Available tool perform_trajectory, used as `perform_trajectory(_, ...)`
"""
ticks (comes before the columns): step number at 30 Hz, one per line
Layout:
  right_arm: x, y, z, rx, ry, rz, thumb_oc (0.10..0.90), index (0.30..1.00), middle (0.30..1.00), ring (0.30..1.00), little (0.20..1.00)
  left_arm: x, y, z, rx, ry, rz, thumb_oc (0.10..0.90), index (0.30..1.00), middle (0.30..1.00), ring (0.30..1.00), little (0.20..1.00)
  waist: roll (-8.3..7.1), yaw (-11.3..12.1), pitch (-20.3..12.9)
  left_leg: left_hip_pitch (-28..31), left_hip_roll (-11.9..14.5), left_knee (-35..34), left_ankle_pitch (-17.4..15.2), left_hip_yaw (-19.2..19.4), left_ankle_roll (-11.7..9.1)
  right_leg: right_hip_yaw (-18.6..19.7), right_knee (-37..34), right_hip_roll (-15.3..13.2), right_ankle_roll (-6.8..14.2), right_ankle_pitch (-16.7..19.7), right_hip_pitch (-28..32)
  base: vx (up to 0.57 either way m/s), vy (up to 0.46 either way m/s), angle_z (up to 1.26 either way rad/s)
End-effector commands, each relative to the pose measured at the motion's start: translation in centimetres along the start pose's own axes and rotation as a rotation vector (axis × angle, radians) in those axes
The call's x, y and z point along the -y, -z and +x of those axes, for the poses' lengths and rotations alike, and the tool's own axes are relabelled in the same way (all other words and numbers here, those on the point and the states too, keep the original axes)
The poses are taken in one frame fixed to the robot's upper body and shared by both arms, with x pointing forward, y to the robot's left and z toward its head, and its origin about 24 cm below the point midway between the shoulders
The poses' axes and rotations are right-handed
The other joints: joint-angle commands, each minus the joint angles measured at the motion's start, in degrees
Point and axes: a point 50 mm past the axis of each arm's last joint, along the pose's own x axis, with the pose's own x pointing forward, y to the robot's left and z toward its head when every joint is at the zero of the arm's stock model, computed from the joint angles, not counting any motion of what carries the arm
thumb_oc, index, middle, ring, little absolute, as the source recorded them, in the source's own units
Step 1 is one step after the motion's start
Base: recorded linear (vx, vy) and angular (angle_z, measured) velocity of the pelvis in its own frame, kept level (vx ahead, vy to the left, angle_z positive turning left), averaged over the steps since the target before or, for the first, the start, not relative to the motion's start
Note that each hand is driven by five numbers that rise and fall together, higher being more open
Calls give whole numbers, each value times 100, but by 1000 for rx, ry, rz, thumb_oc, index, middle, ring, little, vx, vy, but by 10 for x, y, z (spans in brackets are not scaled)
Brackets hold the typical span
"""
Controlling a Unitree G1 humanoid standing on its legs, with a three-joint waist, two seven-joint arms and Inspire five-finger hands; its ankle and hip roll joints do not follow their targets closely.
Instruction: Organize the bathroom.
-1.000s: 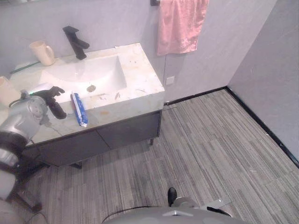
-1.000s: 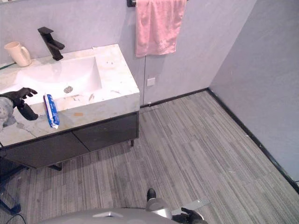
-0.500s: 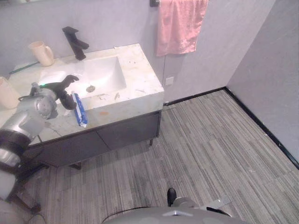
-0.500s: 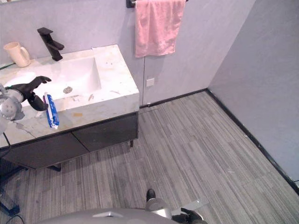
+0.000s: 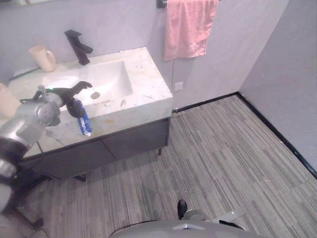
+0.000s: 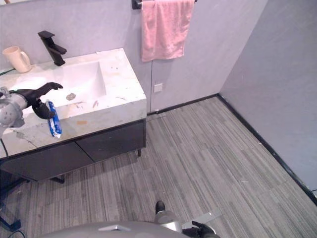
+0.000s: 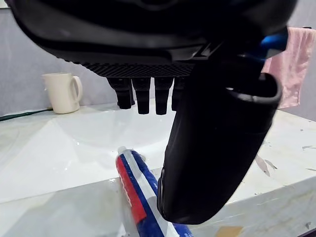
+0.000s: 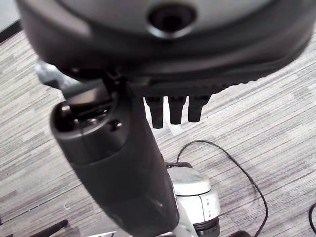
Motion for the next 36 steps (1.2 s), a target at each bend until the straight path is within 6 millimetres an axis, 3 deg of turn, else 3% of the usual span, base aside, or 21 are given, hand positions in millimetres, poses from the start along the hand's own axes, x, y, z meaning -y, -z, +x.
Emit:
perform_trajectory(1, 14, -12, 1, 25, 33, 16, 800, 900, 900, 900, 900, -88, 24, -25, -62, -330, 31, 800, 900, 900, 900, 900, 444, 25, -122, -328, -293, 560, -305, 545, 362, 409, 525, 76, 687, -1037, 125, 0, 0, 0)
perform_trajectory(6, 13, -14, 1, 32, 28, 15, 800, 900, 900, 900, 900, -89, 28, -26, -53, -334, 21, 800, 900, 900, 900, 900, 442, 34, -135, -337, -291, 549, -296, 536, 359, 395, 525, 68, 690, -1032, 115, 0, 0, 0)
perform_trajectory(11, 14, -14, 1, 32, 31, 15, 800, 900, 900, 900, 900, -89, 18, -28, 44, -299, 21, 800, 900, 900, 900, 900, 447, 54, -149, -318, -293, 532, -293, 531, 352, 390, 502, 64, 699, -1020, 133, 0, 0, 0)
perform_trajectory(20, 23, -13, 0, 22, 51, 24, 800, 900, 900, 900, 900, -134, -10, -52, 289, -367, 74, 800, 900, 900, 900, 900, 527, 55, -124, -279, -310, 521, -294, 510, 354, 350, 496, 33, 734, -1018, 174, -1, 5, -1)
perform_trajectory(27, 23, -8, 0, 14, 48, 17, 800, 900, 900, 900, 900, -158, -21, -66, 387, -408, 99, 800, 900, 900, 900, 900, 572, 70, -146, -268, -325, 482, -278, 474, 344, 325, 487, 30, 755, -1014, 192, 0, 0, 0)
perform_trajectory(36, 24, -10, 0, 18, 54, 3, 800, 900, 900, 900, 900, -155, -24, -76, 449, -329, 179, 800, 900, 900, 900, 900, 603, 160, -168, -271, -345, 458, -277, 413, 355, 282, 516, 13, 774, -1031, 195, 0, 0, 0)
